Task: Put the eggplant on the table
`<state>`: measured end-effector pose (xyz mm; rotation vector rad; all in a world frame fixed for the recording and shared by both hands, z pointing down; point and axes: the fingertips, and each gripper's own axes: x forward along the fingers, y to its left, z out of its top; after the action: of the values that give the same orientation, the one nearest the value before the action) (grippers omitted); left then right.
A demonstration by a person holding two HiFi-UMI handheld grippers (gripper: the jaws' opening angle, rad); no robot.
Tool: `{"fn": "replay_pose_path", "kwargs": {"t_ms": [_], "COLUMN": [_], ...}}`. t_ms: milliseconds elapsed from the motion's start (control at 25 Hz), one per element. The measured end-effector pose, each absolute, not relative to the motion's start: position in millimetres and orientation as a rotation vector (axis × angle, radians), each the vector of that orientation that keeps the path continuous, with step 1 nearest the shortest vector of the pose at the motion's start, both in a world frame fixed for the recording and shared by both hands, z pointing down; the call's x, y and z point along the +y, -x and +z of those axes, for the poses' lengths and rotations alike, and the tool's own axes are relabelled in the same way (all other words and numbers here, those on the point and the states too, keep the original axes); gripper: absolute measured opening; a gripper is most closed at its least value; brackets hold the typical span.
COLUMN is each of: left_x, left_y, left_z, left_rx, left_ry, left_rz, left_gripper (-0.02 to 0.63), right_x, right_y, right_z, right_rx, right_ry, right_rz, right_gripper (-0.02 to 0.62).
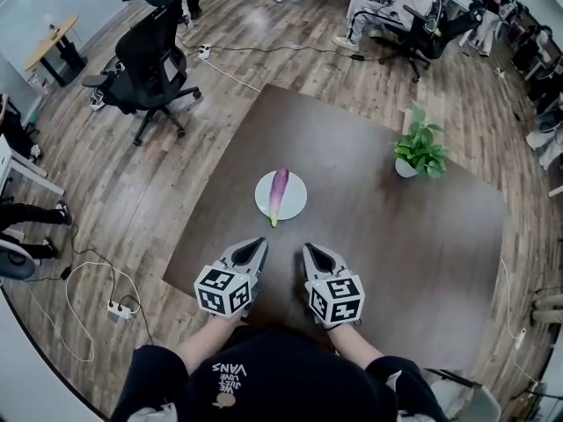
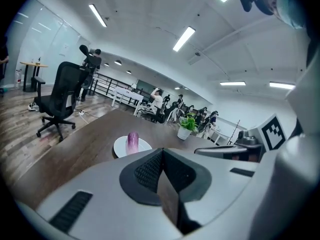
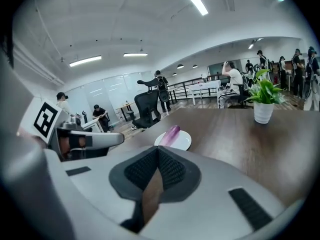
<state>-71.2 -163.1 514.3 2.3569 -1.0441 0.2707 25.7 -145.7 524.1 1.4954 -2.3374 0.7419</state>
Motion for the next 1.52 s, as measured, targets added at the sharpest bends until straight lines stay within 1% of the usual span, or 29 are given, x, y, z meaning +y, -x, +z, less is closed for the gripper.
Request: {"fn": "replay_pose_path", "kwargs": {"t_ms": [360, 1520], "left_x": [-151, -151], "left_y": [68, 62], "left_z": [498, 498], "left_rx": [-1.023, -1.036], "left_ry": [-2.406, -2.389], "left_rz": [0.255, 0.24], "left_gripper": [0.011, 0.011], "right_x": [-129, -134], "right_y": [-36, -37], "right_z": [504, 504], "right_rx": [-2.369, -2.363], "right_ry": [-1.503, -1.481], "right_rz": [0.727, 0.684], "right_gripper": [0.018, 0.018]}}
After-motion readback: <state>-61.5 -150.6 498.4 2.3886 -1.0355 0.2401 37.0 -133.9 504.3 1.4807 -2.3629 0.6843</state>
